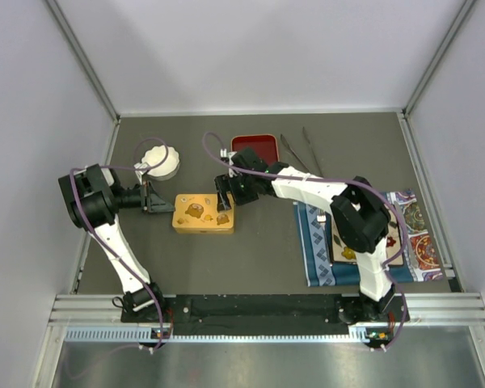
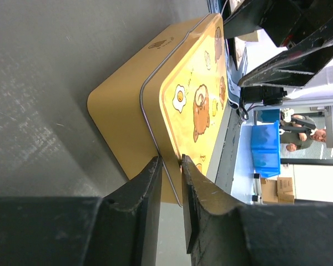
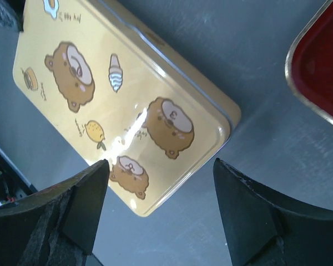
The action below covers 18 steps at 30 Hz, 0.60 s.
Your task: Pack the cookies
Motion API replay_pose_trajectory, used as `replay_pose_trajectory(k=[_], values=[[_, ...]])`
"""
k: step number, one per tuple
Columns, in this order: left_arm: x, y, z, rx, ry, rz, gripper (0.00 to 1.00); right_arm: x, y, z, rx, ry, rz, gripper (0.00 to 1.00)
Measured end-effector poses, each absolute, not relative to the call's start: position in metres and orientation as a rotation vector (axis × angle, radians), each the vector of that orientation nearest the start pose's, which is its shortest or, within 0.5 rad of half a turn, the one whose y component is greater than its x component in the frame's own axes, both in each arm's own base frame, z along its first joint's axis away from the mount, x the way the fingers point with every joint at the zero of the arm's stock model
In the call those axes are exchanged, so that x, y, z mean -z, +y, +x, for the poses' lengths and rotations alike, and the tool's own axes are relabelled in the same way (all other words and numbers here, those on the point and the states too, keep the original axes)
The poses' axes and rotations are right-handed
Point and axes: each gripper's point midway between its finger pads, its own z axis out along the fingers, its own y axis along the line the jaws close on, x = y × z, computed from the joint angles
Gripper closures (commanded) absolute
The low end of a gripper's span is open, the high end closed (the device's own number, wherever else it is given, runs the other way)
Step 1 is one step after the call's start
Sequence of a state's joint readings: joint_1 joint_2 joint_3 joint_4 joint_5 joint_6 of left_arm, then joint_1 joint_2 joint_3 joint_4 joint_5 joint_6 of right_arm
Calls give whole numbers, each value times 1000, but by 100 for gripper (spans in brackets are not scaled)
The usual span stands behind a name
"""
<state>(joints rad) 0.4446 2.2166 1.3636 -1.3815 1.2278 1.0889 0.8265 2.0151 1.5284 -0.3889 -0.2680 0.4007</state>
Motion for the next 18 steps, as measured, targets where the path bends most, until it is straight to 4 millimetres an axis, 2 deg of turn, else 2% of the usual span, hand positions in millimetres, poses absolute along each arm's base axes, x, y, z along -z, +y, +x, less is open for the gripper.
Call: replay_pose_trajectory(k=[10,15,18], values=[[-59,-23,306,1620,2237,196,74,-87,400,316,-725,2492,-625,23],[-59,-22,305,1610,2244,210,74,-95,402,330,-731,2468,-601,23],[-59,-22,305,1605,2246,216,74,-93,402,337,-734,2467,-590,24]])
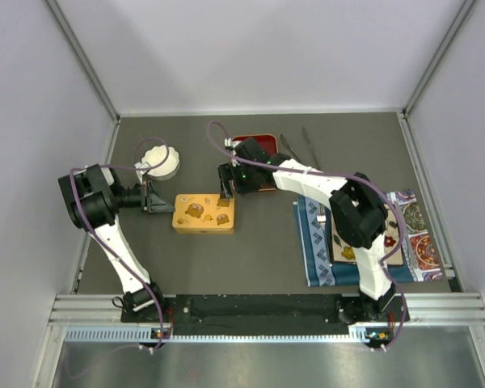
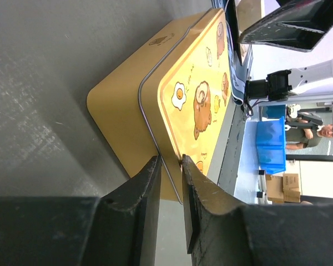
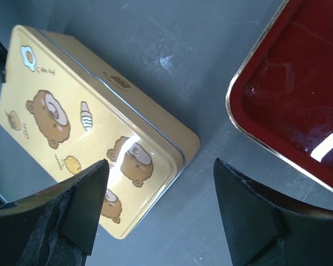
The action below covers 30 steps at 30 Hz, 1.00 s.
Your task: Pack the cookies
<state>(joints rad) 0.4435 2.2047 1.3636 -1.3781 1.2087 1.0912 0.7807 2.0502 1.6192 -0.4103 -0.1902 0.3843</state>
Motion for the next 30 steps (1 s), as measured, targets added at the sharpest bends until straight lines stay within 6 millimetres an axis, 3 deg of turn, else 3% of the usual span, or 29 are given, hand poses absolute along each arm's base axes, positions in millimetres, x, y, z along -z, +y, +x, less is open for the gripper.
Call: replay_pose_trajectory(k=[7,16,22,30], values=[[-59,-22,305,1598,2248,225,74,-77,401,337,-749,2509,-592,24],[-59,-22,305,1598,2248,225,75,-80,407,335,-843,2497,-612,25],[-59,-22,305,1590,2251,233,75,-68,408,336,-897,2514,-609,26],[-59,-21,304,1584,2257,241,75,-62,413,331,-983,2519,-622,33]])
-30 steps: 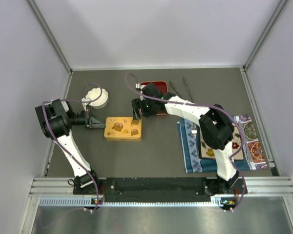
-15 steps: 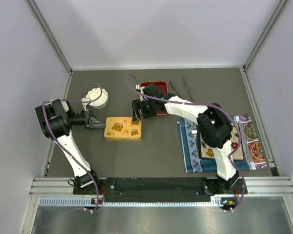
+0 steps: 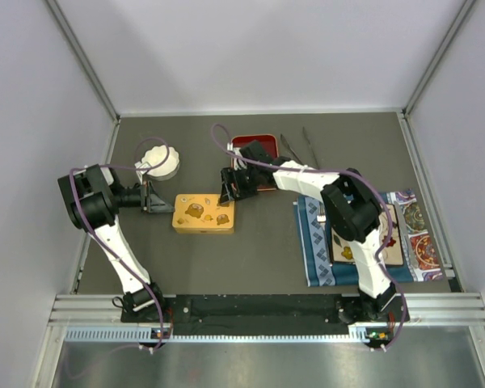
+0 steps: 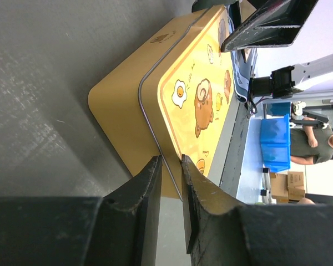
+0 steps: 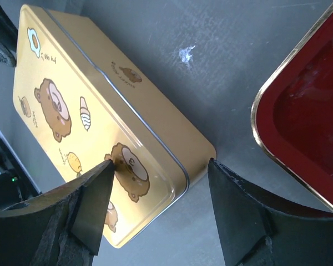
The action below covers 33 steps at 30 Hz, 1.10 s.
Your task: Pack the cookies
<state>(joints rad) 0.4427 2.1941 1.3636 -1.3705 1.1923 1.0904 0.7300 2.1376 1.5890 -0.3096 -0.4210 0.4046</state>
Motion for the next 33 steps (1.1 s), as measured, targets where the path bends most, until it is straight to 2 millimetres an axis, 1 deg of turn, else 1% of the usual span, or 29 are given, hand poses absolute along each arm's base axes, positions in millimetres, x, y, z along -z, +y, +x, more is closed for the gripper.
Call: replay_pose_trajectory(k=[4,5,11,15,20,22,25,26,29,33], values=[[-59,-21,304,1584,2257,241,75,-62,415,329,-1020,2506,-632,41],[-59,-21,304,1582,2258,243,75,-62,414,329,-1027,2506,-630,46],[-60,-20,304,1562,2262,265,75,-60,412,331,-1078,2505,-607,56],[-61,-19,304,1554,2268,274,76,-59,413,332,-1113,2509,-595,62],[-61,-19,303,1546,2272,285,76,-60,413,332,-1128,2511,-588,64],[-61,-19,303,1545,2271,287,76,-60,413,332,-1128,2511,-588,63],[-61,-19,303,1544,2269,290,76,-60,413,333,-1129,2511,-587,55],[-61,-19,303,1544,2269,291,76,-60,412,333,-1131,2511,-588,49],[-61,-19,303,1542,2268,292,76,-59,412,332,-1135,2508,-590,41],[-61,-19,303,1542,2268,292,75,-57,409,330,-1125,2511,-600,37]])
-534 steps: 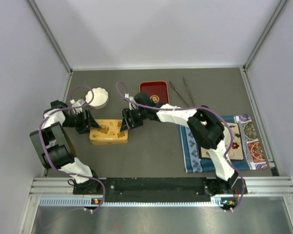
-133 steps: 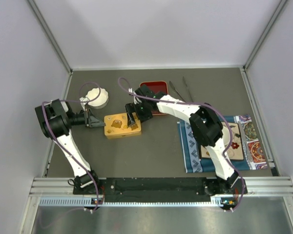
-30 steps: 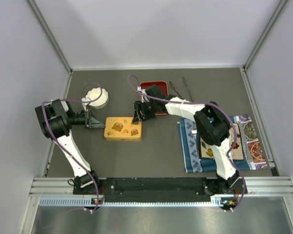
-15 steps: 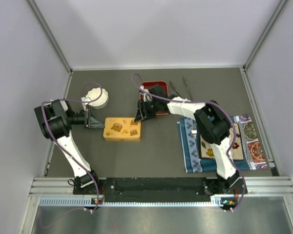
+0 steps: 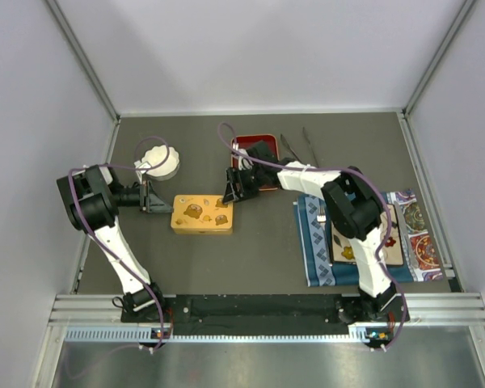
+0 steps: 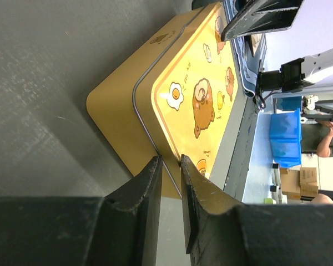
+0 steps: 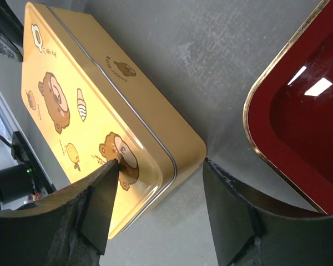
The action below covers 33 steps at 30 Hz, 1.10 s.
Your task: Pack the cookies
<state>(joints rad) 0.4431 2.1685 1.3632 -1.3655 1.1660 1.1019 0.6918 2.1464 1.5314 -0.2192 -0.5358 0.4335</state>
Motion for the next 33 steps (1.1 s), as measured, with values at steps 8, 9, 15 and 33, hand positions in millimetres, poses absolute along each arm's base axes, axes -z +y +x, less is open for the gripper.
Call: replay_pose_trajectory(k=[8,9,15,33], values=[[-62,-17,304,1523,2268,308,73,-58,404,322,-1085,2530,-647,35],[-63,-16,304,1516,2266,312,73,-59,403,321,-1081,2534,-652,34],[-71,-11,306,1473,2256,328,70,-70,397,316,-1066,2529,-682,30],[-127,-11,308,1345,2239,332,49,-185,364,335,-834,2237,-764,1]])
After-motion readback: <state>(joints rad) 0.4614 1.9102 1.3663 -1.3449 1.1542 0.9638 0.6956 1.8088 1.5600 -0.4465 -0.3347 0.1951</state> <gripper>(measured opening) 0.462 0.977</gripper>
